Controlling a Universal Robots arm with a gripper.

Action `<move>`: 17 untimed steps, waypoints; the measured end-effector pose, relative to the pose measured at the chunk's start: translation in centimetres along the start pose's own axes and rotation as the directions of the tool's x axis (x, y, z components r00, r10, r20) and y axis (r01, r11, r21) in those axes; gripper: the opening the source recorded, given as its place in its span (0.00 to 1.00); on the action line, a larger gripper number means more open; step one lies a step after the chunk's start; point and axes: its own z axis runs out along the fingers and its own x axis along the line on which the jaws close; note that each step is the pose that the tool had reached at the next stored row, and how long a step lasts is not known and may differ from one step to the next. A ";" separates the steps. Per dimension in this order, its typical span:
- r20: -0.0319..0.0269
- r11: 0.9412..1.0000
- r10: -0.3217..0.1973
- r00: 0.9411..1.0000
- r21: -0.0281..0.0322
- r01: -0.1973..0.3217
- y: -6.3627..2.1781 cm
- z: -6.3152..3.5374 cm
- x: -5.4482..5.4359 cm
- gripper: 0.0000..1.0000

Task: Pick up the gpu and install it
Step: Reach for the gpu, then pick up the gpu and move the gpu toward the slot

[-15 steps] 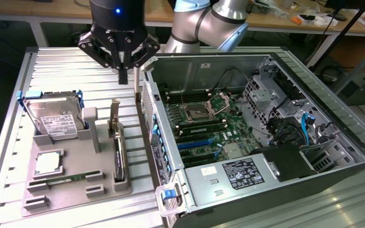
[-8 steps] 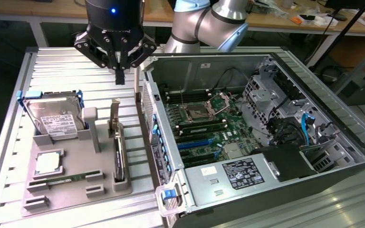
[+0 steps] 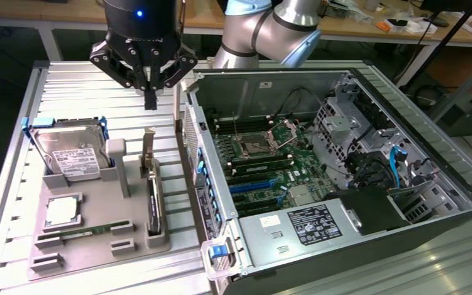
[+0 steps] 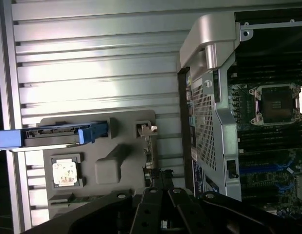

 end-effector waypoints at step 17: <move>0.000 1.000 0.000 1.000 0.000 0.000 -0.08 -0.02 0.8 0.11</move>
